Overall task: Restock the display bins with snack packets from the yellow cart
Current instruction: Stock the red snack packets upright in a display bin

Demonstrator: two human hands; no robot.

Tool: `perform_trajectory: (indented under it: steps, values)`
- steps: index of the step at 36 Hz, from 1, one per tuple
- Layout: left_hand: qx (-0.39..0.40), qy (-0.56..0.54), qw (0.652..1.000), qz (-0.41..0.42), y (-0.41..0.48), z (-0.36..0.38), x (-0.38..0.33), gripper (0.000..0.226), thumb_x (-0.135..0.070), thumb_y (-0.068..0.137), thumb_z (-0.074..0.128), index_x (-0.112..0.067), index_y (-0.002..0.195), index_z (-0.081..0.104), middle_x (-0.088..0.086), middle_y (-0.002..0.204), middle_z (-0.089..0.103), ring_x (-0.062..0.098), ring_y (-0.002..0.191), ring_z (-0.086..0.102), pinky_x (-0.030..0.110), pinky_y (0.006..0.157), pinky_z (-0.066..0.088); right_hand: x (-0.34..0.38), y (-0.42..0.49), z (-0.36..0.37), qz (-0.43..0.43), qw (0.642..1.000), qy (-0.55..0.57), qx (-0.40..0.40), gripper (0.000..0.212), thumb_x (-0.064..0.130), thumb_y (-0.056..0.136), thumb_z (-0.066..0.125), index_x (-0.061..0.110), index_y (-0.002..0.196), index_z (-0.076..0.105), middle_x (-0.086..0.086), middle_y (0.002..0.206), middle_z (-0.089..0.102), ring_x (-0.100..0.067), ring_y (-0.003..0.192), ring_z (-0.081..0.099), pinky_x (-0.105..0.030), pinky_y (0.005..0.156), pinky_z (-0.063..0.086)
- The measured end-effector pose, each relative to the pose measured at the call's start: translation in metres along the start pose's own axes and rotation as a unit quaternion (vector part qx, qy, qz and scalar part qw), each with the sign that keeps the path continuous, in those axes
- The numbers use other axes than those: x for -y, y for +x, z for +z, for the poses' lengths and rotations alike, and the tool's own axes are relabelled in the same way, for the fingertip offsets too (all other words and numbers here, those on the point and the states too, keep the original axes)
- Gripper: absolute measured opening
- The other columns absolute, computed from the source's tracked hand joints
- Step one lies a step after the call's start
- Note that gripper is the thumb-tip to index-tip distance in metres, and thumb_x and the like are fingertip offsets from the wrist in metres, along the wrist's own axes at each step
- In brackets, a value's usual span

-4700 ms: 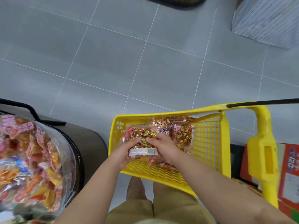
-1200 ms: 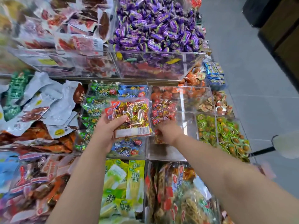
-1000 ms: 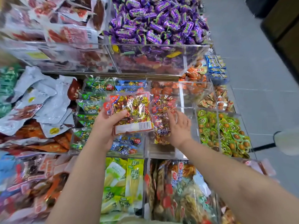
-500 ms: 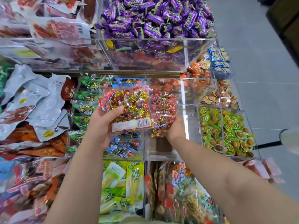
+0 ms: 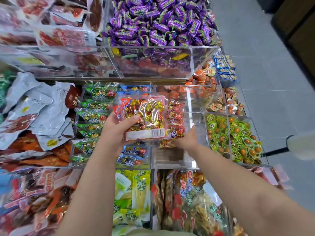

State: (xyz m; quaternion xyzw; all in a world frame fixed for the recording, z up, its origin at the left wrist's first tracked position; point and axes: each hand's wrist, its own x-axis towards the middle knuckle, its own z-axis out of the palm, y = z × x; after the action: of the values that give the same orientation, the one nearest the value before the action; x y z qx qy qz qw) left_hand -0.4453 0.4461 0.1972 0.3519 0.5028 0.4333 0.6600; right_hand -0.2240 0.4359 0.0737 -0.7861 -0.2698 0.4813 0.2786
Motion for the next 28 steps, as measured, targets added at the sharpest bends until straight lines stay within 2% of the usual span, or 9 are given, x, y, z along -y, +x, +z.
perform_trajectory:
  steps: [3, 6, 8, 10, 15, 19, 23, 25, 28]
  values:
    - [-0.001, 0.039, 0.999, -0.009, -0.001, 0.003, 0.003, 0.058, -0.031, 0.05, 0.086, -0.02, 0.101, 0.062, -0.008, 0.081, 0.073, 0.016, 0.071, 0.071, 0.031, 0.051, 0.056, 0.016, -0.02, -0.018, 0.024, 0.989, 0.141, -0.027, 0.062, 0.02, 0.082, 0.071, 0.013, 0.135, 0.041, -0.009, 0.123, 0.052, -0.016, 0.092, 0.057, -0.033, 0.074, 0.052]
    - [0.002, 0.075, 0.997, -0.004, -0.001, 0.009, 0.008, 0.058, -0.043, 0.042, 0.085, -0.026, 0.093, 0.064, -0.01, 0.078, 0.073, 0.014, 0.069, 0.071, 0.03, 0.054, 0.055, 0.035, -0.051, -0.036, -0.027, 0.934, 0.357, 0.013, 0.011, 0.02, 0.092, 0.057, 0.012, 0.098, 0.059, -0.005, 0.094, 0.063, -0.01, 0.076, 0.058, -0.028, 0.08, 0.052]
    - [0.006, 0.103, 0.995, 0.0, -0.001, 0.015, 0.01, 0.056, -0.046, 0.041, 0.086, -0.026, 0.09, 0.066, -0.009, 0.079, 0.074, 0.014, 0.072, 0.071, 0.032, 0.059, 0.056, 0.047, -0.071, -0.044, -0.034, 0.9, 0.415, 0.132, 0.016, 0.028, 0.093, 0.055, 0.014, 0.091, 0.061, 0.0, 0.078, 0.063, -0.011, 0.066, 0.057, -0.026, 0.066, 0.049]
    - [0.013, 0.14, 0.99, 0.0, -0.002, 0.022, 0.011, 0.047, -0.046, 0.046, 0.087, -0.033, 0.087, 0.068, -0.01, 0.084, 0.075, 0.014, 0.078, 0.072, 0.034, 0.065, 0.056, 0.052, -0.085, -0.045, -0.063, 0.921, 0.328, 0.2, 0.013, 0.028, 0.089, 0.06, 0.015, 0.09, 0.06, -0.002, 0.075, 0.06, -0.016, 0.065, 0.051, -0.031, 0.064, 0.043]
    - [-0.059, 0.191, 0.98, 0.01, -0.008, 0.043, 0.012, 0.052, -0.058, 0.061, 0.079, -0.029, 0.102, 0.065, -0.009, 0.096, 0.07, 0.012, 0.086, 0.066, 0.024, 0.054, 0.05, 0.046, -0.098, -0.046, -0.139, 0.949, 0.246, 0.14, 0.026, 0.016, 0.07, 0.08, 0.017, 0.088, 0.062, -0.005, 0.088, 0.066, -0.023, 0.082, 0.064, -0.038, 0.077, 0.053]
    - [-0.131, 0.178, 0.975, 0.009, -0.008, 0.042, 0.012, 0.027, -0.055, 0.085, 0.06, -0.029, 0.093, 0.062, -0.004, 0.097, 0.067, 0.021, 0.095, 0.064, 0.038, 0.08, 0.052, 0.048, -0.102, -0.066, -0.132, 0.955, 0.259, 0.056, 0.047, 0.035, 0.054, 0.08, 0.014, 0.087, 0.054, -0.012, 0.096, 0.052, -0.033, 0.092, 0.055, -0.048, 0.085, 0.046]
    - [-0.116, 0.122, 0.986, -0.017, -0.011, 0.042, 0.01, 0.023, -0.047, 0.087, 0.062, -0.027, 0.097, 0.066, -0.001, 0.097, 0.074, 0.022, 0.09, 0.071, 0.045, 0.082, 0.057, 0.049, -0.107, -0.074, -0.209, 0.941, 0.266, 0.008, 0.025, 0.015, 0.073, 0.074, 0.035, 0.081, 0.063, 0.011, 0.087, 0.069, -0.024, 0.094, 0.063, -0.04, 0.085, 0.05]
    - [-0.081, 0.087, 0.992, -0.046, -0.014, 0.046, 0.01, 0.02, -0.045, 0.088, 0.063, -0.026, 0.094, 0.066, -0.002, 0.092, 0.076, 0.018, 0.082, 0.073, 0.04, 0.072, 0.059, 0.052, -0.112, -0.068, -0.22, 0.942, 0.25, 0.049, 0.033, 0.011, 0.076, 0.072, 0.042, 0.076, 0.062, 0.009, 0.088, 0.069, -0.026, 0.093, 0.062, -0.043, 0.085, 0.049]
    - [-0.046, 0.08, 0.992, -0.09, -0.017, 0.053, 0.012, 0.044, -0.052, 0.087, 0.061, -0.019, 0.117, 0.062, 0.006, 0.11, 0.071, 0.027, 0.094, 0.07, 0.052, 0.083, 0.056, 0.053, -0.121, -0.051, -0.21, 0.931, 0.243, 0.175, 0.023, 0.019, 0.072, 0.071, 0.036, 0.068, 0.056, 0.007, 0.084, 0.065, -0.024, 0.083, 0.061, -0.036, 0.068, 0.048]
